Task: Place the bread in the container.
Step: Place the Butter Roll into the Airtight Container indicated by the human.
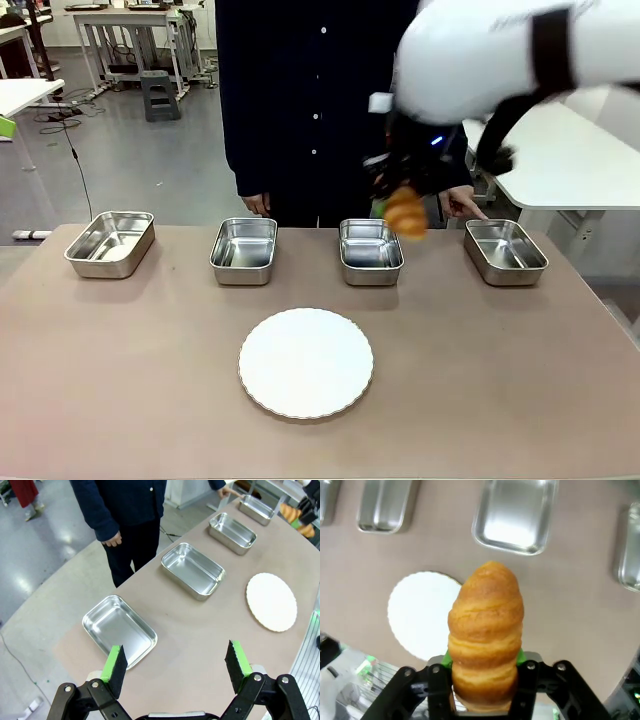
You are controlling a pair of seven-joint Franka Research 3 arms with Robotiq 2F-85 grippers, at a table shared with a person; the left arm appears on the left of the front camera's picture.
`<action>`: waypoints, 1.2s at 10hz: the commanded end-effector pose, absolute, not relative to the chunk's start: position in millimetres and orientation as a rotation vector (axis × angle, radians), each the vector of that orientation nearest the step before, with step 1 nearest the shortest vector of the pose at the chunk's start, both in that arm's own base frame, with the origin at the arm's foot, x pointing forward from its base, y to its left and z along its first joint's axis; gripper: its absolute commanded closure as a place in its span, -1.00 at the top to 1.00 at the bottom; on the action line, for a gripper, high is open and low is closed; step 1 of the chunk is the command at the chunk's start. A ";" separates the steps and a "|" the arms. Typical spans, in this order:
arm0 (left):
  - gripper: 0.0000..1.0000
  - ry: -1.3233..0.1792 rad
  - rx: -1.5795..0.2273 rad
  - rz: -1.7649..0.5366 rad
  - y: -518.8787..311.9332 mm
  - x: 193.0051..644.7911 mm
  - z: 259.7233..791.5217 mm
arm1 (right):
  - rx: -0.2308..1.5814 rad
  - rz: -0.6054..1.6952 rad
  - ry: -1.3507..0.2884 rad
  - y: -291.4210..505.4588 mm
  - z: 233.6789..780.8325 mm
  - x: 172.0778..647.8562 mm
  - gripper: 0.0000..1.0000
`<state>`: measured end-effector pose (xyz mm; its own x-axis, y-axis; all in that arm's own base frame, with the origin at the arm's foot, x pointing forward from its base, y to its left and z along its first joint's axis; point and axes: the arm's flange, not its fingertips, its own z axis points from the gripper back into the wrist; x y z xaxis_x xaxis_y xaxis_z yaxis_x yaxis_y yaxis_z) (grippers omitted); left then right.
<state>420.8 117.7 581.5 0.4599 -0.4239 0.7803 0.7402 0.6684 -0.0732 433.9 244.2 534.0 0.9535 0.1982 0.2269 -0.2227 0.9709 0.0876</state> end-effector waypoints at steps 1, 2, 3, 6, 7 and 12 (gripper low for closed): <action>1.00 -0.823 -0.443 -0.745 117.5 420.1 581.7 | 0.116 0.297 -0.201 184.9 535.6 465.2 -0.19; 1.00 -0.823 -0.443 -0.745 117.5 420.1 581.7 | 0.159 0.313 -0.188 157.8 529.7 480.5 -0.19; 1.00 -0.823 -0.443 -0.745 117.5 420.1 581.7 | 0.099 0.302 -0.190 139.1 519.3 492.8 -0.19; 1.00 -0.823 -0.443 -0.745 117.5 420.1 581.7 | 0.102 0.280 -0.186 119.5 516.4 493.1 -0.19; 1.00 -0.823 -0.443 -0.745 117.5 420.1 581.7 | 0.102 0.280 -0.186 119.5 516.4 493.1 -0.19; 1.00 -0.823 -0.443 -0.745 117.5 420.1 581.7 | 0.160 0.228 -0.145 56.7 485.0 562.9 -0.19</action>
